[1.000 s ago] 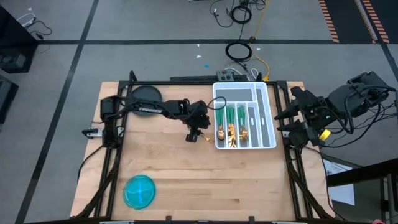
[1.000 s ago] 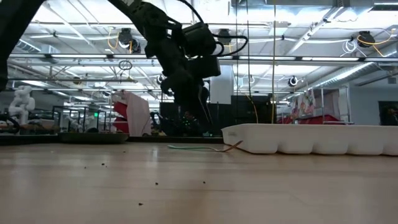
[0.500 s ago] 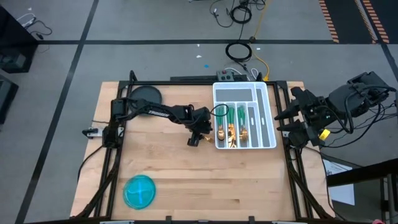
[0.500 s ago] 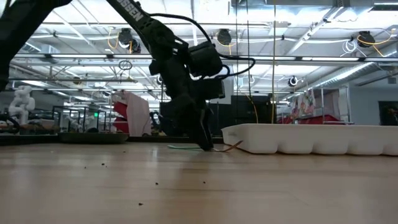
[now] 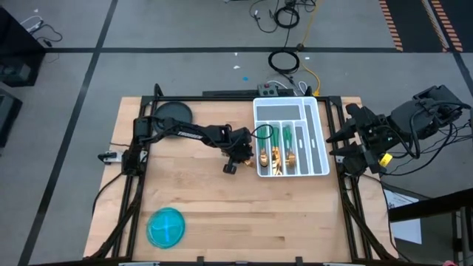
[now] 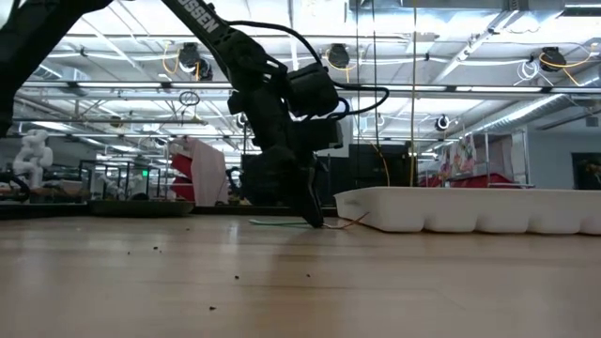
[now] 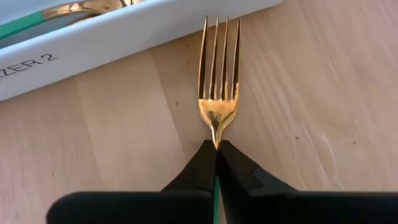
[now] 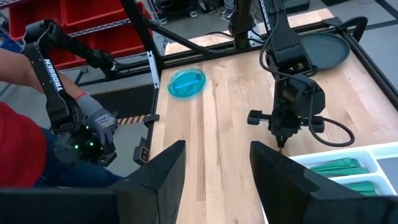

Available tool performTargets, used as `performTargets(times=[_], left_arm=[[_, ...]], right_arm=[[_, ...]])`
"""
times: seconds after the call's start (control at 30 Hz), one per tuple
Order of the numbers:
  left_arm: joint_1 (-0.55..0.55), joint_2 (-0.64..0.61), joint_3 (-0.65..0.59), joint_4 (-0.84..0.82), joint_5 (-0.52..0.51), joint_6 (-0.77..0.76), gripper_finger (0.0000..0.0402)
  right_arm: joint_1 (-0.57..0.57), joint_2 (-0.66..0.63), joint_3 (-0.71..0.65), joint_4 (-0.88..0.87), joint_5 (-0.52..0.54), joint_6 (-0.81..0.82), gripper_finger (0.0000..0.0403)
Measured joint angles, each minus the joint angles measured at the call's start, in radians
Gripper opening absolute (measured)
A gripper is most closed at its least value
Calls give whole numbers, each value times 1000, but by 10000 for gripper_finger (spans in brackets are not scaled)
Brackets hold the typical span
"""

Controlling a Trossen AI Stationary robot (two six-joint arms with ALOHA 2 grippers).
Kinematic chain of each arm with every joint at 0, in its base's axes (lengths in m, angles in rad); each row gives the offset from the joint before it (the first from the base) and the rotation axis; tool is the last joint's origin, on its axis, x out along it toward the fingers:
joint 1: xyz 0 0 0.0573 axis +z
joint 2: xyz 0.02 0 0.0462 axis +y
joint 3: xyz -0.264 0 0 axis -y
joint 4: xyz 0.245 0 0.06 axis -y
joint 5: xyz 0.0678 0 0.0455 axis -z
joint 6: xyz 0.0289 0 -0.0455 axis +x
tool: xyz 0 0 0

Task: Sort silverware
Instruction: Put the green fork into the middle right slot of the white silverware tray

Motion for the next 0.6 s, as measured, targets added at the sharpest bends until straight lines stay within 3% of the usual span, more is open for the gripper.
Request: performTargets(times=[0.3, 0.6], left_arm=[[-4, -47, -3, -55, -18, 30, 4], [-9, -80, -5, -222, -47, 55, 4]], right_arm=[[0, 0, 0, -6, -2, -2, 171], [0, -4, 0, -7, -2, -7, 171]])
